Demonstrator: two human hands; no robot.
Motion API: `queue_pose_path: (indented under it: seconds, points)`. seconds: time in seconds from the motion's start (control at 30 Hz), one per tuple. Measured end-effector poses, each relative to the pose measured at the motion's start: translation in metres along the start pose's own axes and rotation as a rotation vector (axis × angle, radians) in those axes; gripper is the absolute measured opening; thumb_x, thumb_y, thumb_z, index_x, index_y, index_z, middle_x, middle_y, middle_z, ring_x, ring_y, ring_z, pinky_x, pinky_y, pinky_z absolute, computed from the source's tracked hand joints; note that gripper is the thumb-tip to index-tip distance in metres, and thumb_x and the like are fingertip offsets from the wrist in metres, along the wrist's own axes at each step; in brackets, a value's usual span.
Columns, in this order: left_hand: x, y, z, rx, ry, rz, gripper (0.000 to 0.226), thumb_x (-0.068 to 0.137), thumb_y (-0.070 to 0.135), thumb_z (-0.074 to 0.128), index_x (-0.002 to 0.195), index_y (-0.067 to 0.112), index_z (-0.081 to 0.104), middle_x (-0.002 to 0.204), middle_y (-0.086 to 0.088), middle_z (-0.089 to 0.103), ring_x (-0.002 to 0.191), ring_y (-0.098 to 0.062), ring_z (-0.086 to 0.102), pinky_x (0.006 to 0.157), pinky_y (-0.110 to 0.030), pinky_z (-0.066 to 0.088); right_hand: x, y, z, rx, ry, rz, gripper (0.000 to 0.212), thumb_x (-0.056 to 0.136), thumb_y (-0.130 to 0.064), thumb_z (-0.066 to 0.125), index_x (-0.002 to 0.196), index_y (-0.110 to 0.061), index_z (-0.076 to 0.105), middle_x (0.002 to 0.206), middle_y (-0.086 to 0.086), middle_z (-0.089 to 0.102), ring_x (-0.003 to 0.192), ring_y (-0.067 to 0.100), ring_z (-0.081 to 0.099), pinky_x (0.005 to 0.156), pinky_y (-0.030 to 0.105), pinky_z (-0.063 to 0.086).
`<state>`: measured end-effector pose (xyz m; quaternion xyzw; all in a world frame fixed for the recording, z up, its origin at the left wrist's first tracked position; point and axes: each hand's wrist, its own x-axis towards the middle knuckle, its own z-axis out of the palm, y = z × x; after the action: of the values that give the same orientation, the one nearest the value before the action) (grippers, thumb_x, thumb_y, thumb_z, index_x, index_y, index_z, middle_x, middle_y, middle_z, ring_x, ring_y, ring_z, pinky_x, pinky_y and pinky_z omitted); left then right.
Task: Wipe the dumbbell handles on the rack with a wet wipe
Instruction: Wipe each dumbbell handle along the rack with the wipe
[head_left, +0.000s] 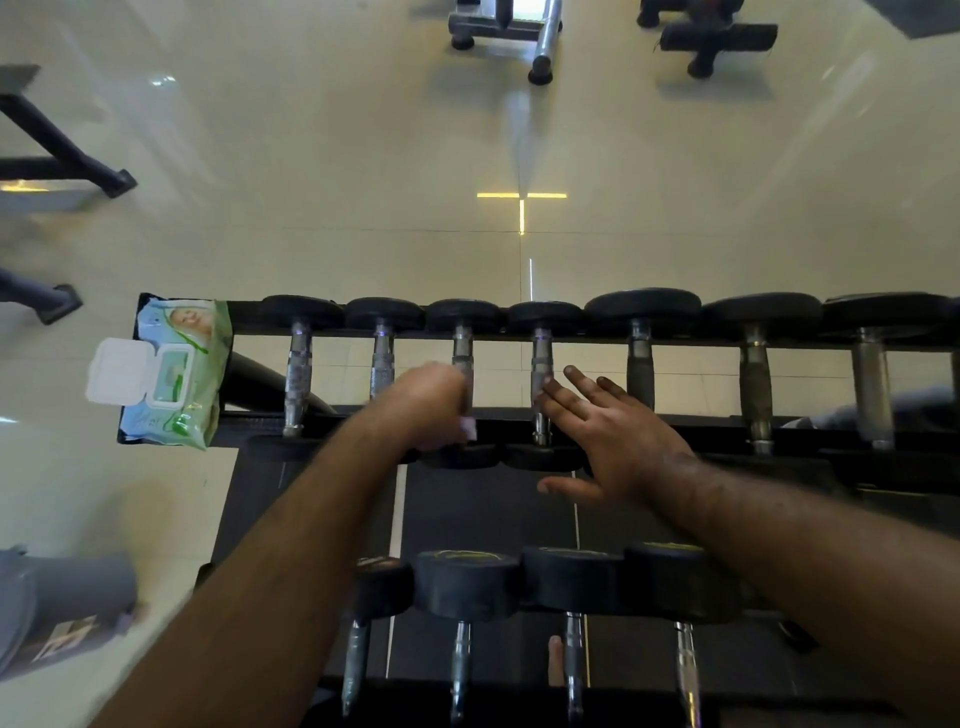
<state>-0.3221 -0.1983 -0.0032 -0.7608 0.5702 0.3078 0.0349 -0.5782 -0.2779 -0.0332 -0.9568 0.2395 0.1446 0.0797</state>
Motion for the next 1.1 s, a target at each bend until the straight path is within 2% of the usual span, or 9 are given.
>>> queue_pose_path:
  seconds: [0.1, 0.17, 0.33, 0.47, 0.5, 0.63, 0.8, 0.97, 1.1]
  points:
    - [0.008, -0.02, -0.011, -0.107, 0.545, -0.051, 0.015, 0.096, 0.014, 0.068, 0.101, 0.019, 0.08, 0.094, 0.002, 0.069, 0.079, -0.012, 0.062, 0.07, -0.027, 0.045, 0.0, 0.001, 0.001, -0.004, -0.004, -0.002, 0.115, 0.087, -0.096, 0.027, 0.173, -0.025, 0.002, 0.178, -0.003, -0.009, 0.164, 0.023, -0.014, 0.132, 0.045, 0.001]
    - [0.014, -0.019, -0.002, -0.131, 0.728, 0.009, 0.02, 0.095, 0.007, 0.065, 0.108, 0.014, 0.079, 0.096, -0.004, 0.068, 0.08, -0.02, 0.064, 0.069, -0.029, 0.044, 0.0, 0.0, 0.001, -0.003, -0.006, -0.001, 0.115, 0.087, -0.096, 0.028, 0.173, -0.025, 0.0, 0.177, -0.003, -0.011, 0.163, 0.022, -0.016, 0.131, 0.044, -0.001]
    - [0.008, -0.026, 0.02, -0.206, 0.58, 0.121, 0.018, 0.098, 0.011, 0.066, 0.109, 0.014, 0.079, 0.095, 0.001, 0.067, 0.082, -0.017, 0.063, 0.073, -0.033, 0.053, 0.0, 0.0, 0.0, 0.009, -0.015, 0.001, 0.115, 0.086, -0.097, 0.025, 0.173, -0.026, 0.0, 0.176, -0.004, -0.012, 0.164, 0.024, -0.015, 0.133, 0.046, 0.002]
    - [-0.011, -0.037, 0.016, -0.037, 0.015, 0.283, 0.022, 0.094, 0.011, 0.069, 0.104, 0.026, 0.082, 0.102, 0.015, 0.066, 0.098, -0.012, 0.065, 0.084, -0.027, 0.051, 0.0, 0.0, -0.001, 0.023, -0.006, 0.003, 0.117, 0.084, -0.098, 0.024, 0.173, -0.026, 0.0, 0.178, -0.003, -0.008, 0.165, 0.024, -0.014, 0.131, 0.044, 0.0]
    - [-0.008, -0.035, 0.014, 0.017, -0.043, 0.296, 0.028, 0.093, 0.008, 0.067, 0.106, 0.027, 0.082, 0.106, 0.014, 0.069, 0.1, -0.011, 0.066, 0.088, -0.029, 0.053, -0.001, 0.0, -0.001, 0.021, -0.013, 0.003, 0.118, 0.084, -0.099, 0.023, 0.173, -0.026, 0.0, 0.178, -0.003, -0.008, 0.165, 0.024, -0.014, 0.131, 0.044, -0.001]
    - [0.005, -0.006, 0.001, 0.073, 0.166, 0.342, 0.026, 0.096, 0.013, 0.067, 0.116, 0.026, 0.079, 0.11, 0.008, 0.067, 0.099, -0.012, 0.063, 0.088, -0.028, 0.05, -0.001, -0.001, -0.002, -0.002, -0.013, -0.003, 0.119, 0.083, -0.1, 0.019, 0.173, -0.024, 0.001, 0.178, -0.002, -0.007, 0.165, 0.025, -0.013, 0.131, 0.044, 0.0]
    - [0.0, 0.004, 0.016, 0.239, -0.109, 0.383, 0.023, 0.094, 0.021, 0.074, 0.115, 0.03, 0.076, 0.104, 0.013, 0.057, 0.099, -0.014, 0.059, 0.081, -0.027, 0.045, -0.001, -0.003, -0.005, -0.015, -0.028, 0.004, 0.117, 0.085, -0.098, 0.027, 0.173, -0.025, 0.001, 0.177, -0.002, -0.009, 0.165, 0.025, -0.013, 0.132, 0.045, 0.0]
    - [-0.012, -0.032, -0.005, 0.091, -0.044, 0.105, 0.014, 0.095, 0.017, 0.072, 0.105, 0.024, 0.079, 0.1, 0.007, 0.073, 0.09, -0.01, 0.067, 0.087, -0.03, 0.057, -0.002, -0.004, -0.005, -0.027, -0.023, 0.006, 0.116, 0.086, -0.098, 0.028, 0.173, -0.025, 0.002, 0.178, -0.002, -0.007, 0.165, 0.025, -0.013, 0.131, 0.044, 0.0]
    - [-0.019, -0.019, -0.004, -0.093, -0.011, 0.076, 0.011, 0.096, 0.029, 0.074, 0.1, 0.021, 0.081, 0.092, 0.007, 0.073, 0.087, -0.009, 0.066, 0.083, -0.03, 0.056, -0.002, -0.004, -0.007, -0.035, -0.01, 0.008, 0.118, 0.085, -0.099, 0.026, 0.173, -0.023, 0.005, 0.179, 0.0, -0.003, 0.165, 0.026, -0.009, 0.132, 0.046, 0.004]
